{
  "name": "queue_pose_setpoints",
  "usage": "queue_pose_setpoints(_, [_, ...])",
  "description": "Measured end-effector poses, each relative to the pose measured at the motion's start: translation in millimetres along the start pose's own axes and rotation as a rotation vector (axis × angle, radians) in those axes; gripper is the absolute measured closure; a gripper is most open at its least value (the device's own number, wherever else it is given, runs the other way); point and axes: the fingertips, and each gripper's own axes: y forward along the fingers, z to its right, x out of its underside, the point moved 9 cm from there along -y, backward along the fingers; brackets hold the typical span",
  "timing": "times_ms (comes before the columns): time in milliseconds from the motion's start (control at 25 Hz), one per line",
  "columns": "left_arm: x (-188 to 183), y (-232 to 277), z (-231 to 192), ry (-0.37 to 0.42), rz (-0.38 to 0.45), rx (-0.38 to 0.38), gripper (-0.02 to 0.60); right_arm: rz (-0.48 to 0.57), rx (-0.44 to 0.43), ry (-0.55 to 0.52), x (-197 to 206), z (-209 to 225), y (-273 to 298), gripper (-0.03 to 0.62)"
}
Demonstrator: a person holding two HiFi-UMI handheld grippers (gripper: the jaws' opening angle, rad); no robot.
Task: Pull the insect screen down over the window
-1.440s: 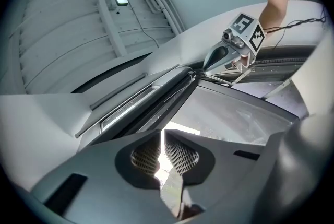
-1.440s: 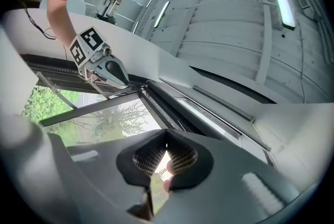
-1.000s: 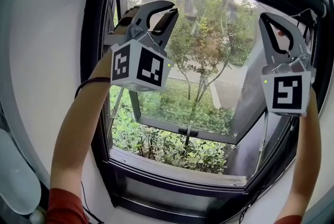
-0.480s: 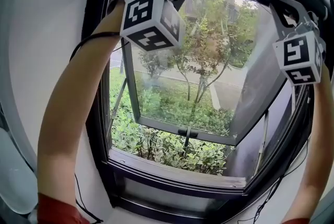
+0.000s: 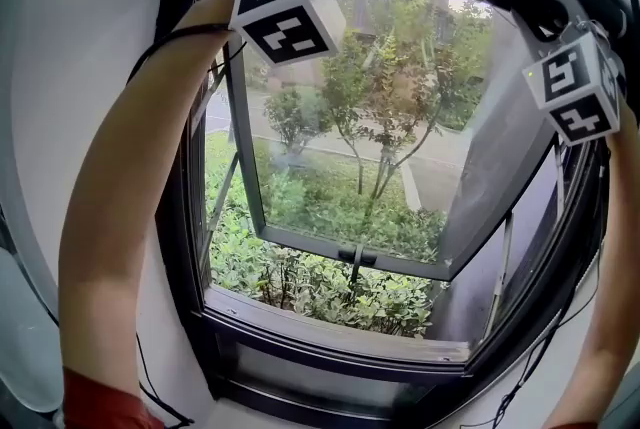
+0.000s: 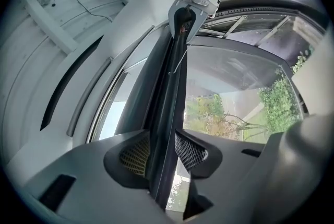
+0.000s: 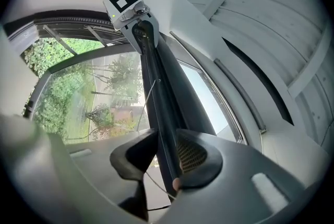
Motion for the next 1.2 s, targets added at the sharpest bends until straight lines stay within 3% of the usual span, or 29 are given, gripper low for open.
queue_pose_setpoints(160, [2.5, 7.4, -0.3, 0.022, -0.039, 0.043, 0.440, -0.023, -0.030, -0.018, 2.4, -3.3, 6.1, 0.459])
queue_pose_setpoints(440, [-1.9, 18.6, -5.4, 0.050, -0.058, 0.050, 0.440, -0.050, -0.034, -0.051, -4.9, 3.6, 11.7, 0.436])
queue_pose_setpoints(760, [2.7, 24.0, 0.1, 0.181, -0.106, 0.075, 0.423, -0.082, -0.046, -0.098, -0.3, 3.0, 20.5, 0.433])
queue_pose_setpoints(920, [0.7, 22.4, -0.5, 0.226, -0.112, 0.066, 0.425, -0.124, -0.043, -0.184, 0.8, 1.4, 24.3, 0.433])
queue_pose_setpoints(1200, [-1.0, 20.4, 1.1, 0.220, -0.103, 0.069, 0.425, -0.159, -0.059, -0.232, 6.7, -1.9, 25.7, 0.433])
